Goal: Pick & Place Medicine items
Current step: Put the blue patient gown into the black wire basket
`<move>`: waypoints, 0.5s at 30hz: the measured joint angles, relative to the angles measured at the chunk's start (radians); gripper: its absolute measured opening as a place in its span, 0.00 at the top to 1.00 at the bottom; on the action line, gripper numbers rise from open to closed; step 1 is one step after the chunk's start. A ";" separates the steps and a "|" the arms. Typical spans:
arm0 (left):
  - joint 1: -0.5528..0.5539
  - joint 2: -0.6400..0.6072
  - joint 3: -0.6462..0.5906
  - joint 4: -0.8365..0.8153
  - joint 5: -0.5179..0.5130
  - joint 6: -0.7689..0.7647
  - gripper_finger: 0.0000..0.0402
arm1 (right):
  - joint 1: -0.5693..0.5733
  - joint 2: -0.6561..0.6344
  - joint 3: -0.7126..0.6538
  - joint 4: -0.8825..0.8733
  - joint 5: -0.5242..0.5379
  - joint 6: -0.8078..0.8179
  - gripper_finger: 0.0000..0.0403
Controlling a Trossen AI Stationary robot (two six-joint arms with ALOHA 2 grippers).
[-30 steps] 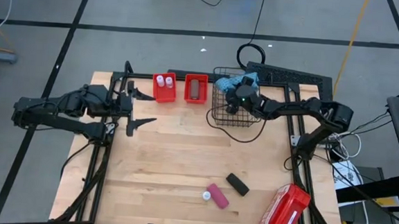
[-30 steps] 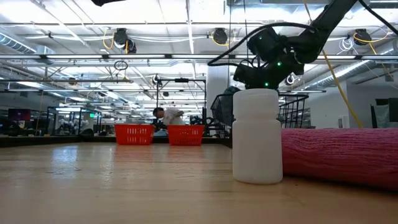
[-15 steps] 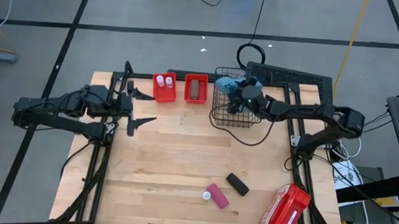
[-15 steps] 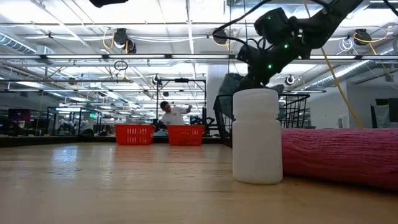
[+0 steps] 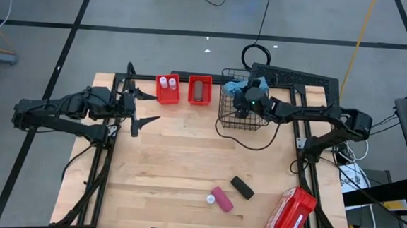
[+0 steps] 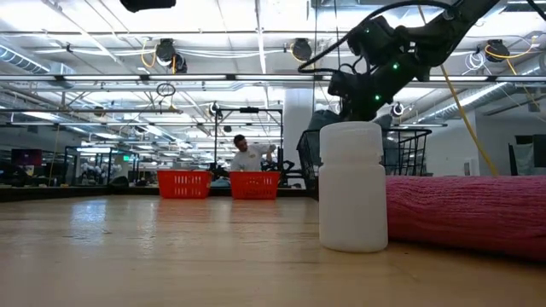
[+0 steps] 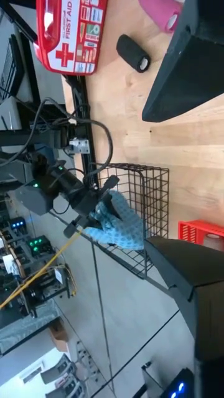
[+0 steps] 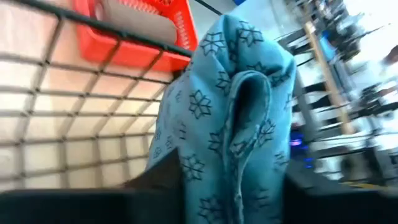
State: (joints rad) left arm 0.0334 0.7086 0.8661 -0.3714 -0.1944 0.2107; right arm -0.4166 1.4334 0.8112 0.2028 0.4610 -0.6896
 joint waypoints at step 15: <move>0.000 0.000 0.000 -0.040 -0.010 -0.011 0.20 | -0.007 0.088 0.000 -0.071 0.098 -0.399 0.77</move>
State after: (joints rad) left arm 0.0334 0.7090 0.8661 -0.4118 -0.2044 0.2002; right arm -0.4240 1.5213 0.8112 0.1317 0.5591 -1.0890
